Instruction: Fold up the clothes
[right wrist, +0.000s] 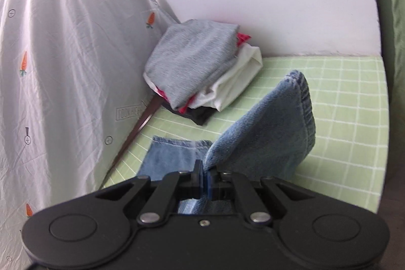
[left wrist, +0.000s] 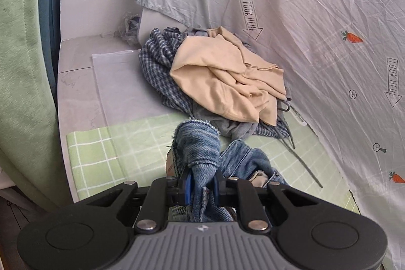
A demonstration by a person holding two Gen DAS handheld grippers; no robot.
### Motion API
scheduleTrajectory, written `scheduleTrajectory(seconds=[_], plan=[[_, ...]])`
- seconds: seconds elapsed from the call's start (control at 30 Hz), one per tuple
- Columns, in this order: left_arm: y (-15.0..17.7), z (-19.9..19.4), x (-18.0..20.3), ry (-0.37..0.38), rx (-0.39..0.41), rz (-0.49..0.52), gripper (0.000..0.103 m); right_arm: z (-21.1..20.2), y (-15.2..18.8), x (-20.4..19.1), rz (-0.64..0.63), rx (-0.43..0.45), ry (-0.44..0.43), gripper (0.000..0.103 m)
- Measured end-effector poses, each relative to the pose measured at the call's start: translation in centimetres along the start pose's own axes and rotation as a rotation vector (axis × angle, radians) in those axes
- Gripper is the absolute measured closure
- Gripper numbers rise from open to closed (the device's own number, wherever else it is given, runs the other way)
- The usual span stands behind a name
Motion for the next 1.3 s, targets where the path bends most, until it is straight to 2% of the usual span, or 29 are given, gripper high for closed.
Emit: scheduleTrajectory(seconds=[0.2,0.37,0.5,0.67,0.7,0.77,0.83,0.9,0.93,0.97,1.1,1.3], plan=[[0.2,2.5,3.4,0.003,0.006,0.003,0.086,3.5,-1.0,-4.8,-0.074,0.030,-0.030,0.100],[1.0,5.6,6.3,-0.038,0.007,0.059,0.086,7.6,-0.4,-8.2,-0.134,0.018,-0.018,0.100],[1.7,9.0,8.7,-0.071,-0.019,0.079,0.087,12.9,1.2,-11.6,-0.192,-0.033,0.015,0.100],[2.9,14.7,12.1,-0.094,-0.044,0.124,0.086,21.1,4.9,-16.7,-0.274,-0.092,0.024,0.100],[3.2,15.8,12.7,-0.099,-0.055,0.141,0.085,22.8,5.8,-17.6,-0.282,-0.111,0.026,0.099],[3.4,17.3,13.9,-0.106,-0.061,0.186,0.073,26.2,8.1,-19.1,-0.341,-0.171,0.025,0.096],[3.2,17.5,14.9,-0.095,-0.046,0.231,0.065,28.0,9.8,-20.0,-0.393,-0.235,0.020,0.091],[2.7,16.6,15.6,-0.068,-0.005,0.280,0.052,27.6,10.6,-20.1,-0.414,-0.238,0.005,0.073],[2.7,16.0,15.8,-0.053,0.012,0.300,0.043,26.7,10.6,-19.8,-0.424,-0.216,-0.004,0.056],[2.9,15.3,16.0,-0.037,0.016,0.319,0.040,25.8,10.6,-19.4,-0.436,-0.200,-0.005,0.049],[4.7,13.0,16.4,0.026,-0.010,0.395,0.039,21.8,10.8,-14.9,-0.462,-0.204,0.065,0.049],[8.7,9.8,17.5,0.108,-0.067,0.517,0.035,18.9,10.8,-8.3,-0.429,-0.225,0.189,0.049]])
Point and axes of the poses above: each gripper's, at about its wrist camera, not at the fingertips, and z roughly the way its jaws point, x to its right, y to its underside, the point moved 5 cm from there along z, roughly the way its jaws point, and after that the axes turned 12 degrees about x, right-handed, at the moved point
